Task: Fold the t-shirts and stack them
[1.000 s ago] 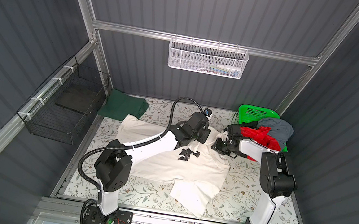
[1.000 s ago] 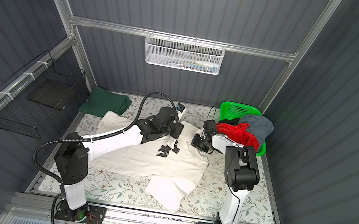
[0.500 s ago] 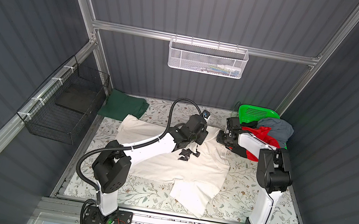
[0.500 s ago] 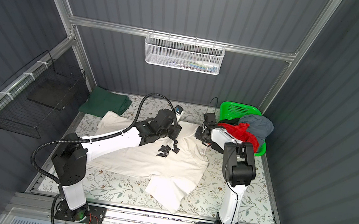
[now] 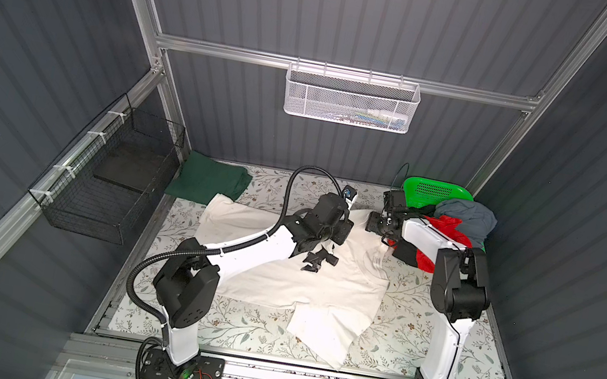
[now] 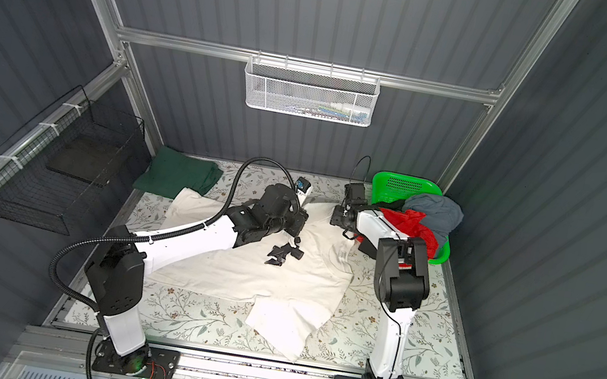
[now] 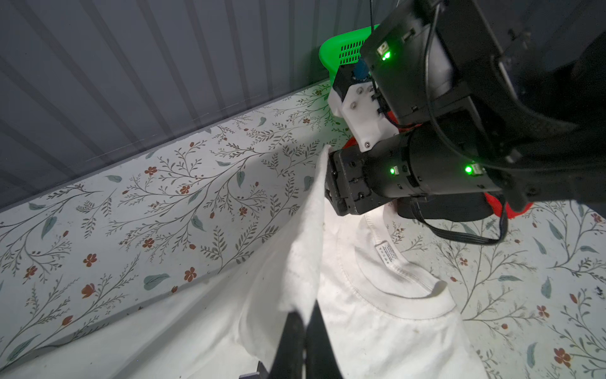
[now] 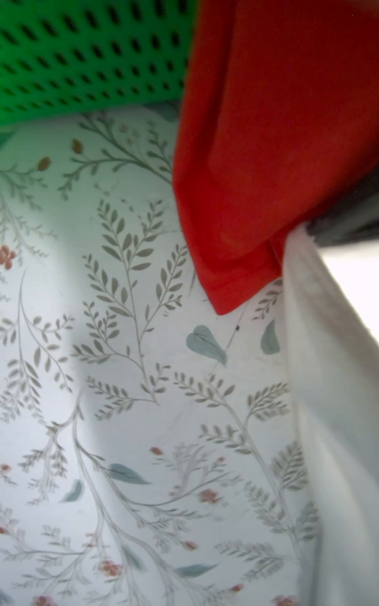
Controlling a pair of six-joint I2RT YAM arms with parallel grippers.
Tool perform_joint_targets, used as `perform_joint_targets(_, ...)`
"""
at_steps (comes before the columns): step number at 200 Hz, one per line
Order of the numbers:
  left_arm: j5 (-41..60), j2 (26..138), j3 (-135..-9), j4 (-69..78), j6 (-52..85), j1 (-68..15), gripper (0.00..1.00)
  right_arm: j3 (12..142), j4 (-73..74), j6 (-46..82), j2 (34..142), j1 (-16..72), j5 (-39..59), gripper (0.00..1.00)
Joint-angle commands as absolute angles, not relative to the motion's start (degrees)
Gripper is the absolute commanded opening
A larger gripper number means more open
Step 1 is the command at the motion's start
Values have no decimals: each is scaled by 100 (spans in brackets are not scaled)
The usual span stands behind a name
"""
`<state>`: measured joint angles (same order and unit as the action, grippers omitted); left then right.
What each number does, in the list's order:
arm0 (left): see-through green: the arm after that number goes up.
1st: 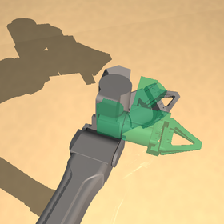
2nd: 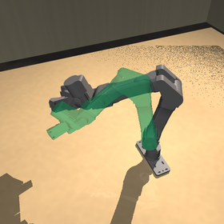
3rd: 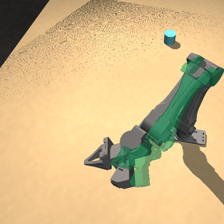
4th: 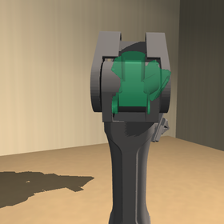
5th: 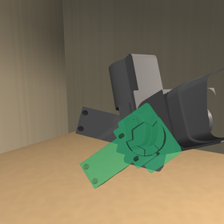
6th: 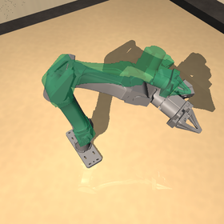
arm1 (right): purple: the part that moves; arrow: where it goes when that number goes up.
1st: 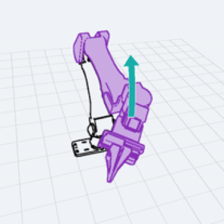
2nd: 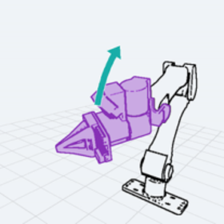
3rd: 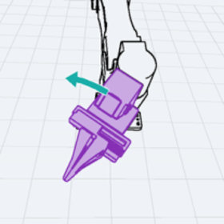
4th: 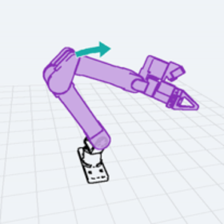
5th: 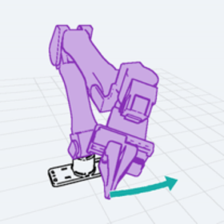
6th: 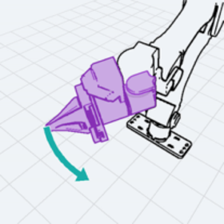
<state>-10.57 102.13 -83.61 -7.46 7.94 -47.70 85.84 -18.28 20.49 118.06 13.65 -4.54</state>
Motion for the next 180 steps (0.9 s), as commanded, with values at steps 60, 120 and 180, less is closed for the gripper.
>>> perform_joint_targets(60, -234, 10452, -8172, -549, 1051, -4829, 0, 7299, -1716, 2543, 10519, 1161, 174, 99)
perform_joint_targets(120, 207, 10760, -8164, -437, 889, -5077, 0, 6125, -1612, 3382, 9279, 870, 736, 99)
perform_joint_targets(180, -283, 11055, -8171, -978, -18, -5932, 15, 5695, -1791, 3166, 8665, 501, 728, 98)
